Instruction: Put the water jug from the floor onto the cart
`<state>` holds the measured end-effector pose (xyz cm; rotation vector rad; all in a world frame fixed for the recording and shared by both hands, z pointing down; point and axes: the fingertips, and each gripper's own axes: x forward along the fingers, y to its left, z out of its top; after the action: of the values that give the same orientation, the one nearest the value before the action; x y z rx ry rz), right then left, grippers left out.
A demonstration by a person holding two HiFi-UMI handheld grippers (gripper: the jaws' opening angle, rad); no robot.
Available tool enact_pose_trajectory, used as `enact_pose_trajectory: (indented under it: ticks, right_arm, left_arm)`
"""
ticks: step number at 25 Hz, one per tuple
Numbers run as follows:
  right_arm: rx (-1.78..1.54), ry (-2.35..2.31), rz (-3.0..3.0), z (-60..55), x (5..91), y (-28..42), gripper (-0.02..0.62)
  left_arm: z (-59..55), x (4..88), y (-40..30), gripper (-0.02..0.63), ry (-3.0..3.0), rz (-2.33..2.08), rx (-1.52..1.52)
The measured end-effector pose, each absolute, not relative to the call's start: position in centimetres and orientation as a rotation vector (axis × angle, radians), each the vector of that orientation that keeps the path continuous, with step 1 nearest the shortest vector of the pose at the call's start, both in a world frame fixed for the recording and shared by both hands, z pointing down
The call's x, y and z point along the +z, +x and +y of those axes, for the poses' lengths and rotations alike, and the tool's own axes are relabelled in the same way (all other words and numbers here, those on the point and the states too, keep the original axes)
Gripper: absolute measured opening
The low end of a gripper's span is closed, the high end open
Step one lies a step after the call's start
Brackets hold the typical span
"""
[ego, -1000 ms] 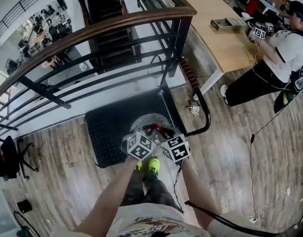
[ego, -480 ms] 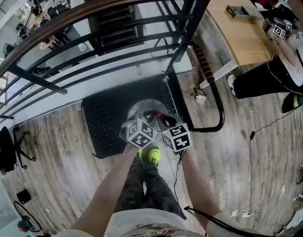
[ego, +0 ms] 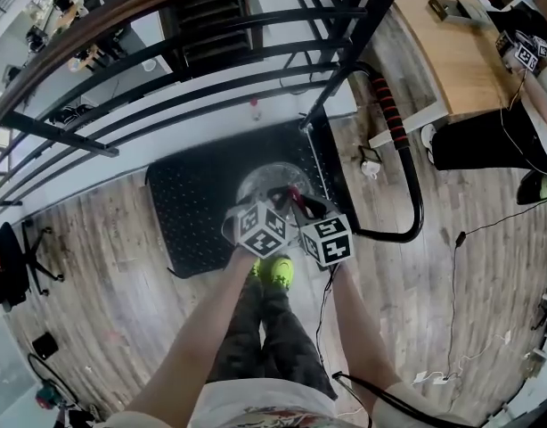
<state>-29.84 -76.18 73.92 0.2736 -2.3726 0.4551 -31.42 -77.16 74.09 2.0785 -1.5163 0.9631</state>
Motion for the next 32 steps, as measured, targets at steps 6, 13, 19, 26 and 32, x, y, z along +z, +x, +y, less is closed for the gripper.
enact_pose_trajectory:
  ticks: [6,13,19,26,32]
  right_arm:
    - [0.527,0.312,-2.368,-77.5,75.5,-30.3,0.071]
    - [0.596,0.372,-2.382,-79.6,76.6,-29.8,0.071]
    - [0.612,0.407,-2.378,-80.4,76.9,-29.3,0.071]
    - [0.600,0.433,-2.365,-80.2,76.9,-28.9,0.071]
    - [0.593,0.486,-2.350,-81.2,77.1,-28.1,0.071]
  left_arm:
    - [-78.7,75.3,-31.8,0.031,2.095,-1.503,0.947]
    - [-80.9,76.4,-31.3,0.032,2.150,-1.473,0.933]
    - [-81.5,76.5,-30.9,0.032,2.168,-1.475,0.899]
    - [-80.9,76.5,-30.6,0.032,2.163,-1.466,0.873]
    - [-80.5,76.5,-30.7,0.032,2.153,-1.489,0.864]
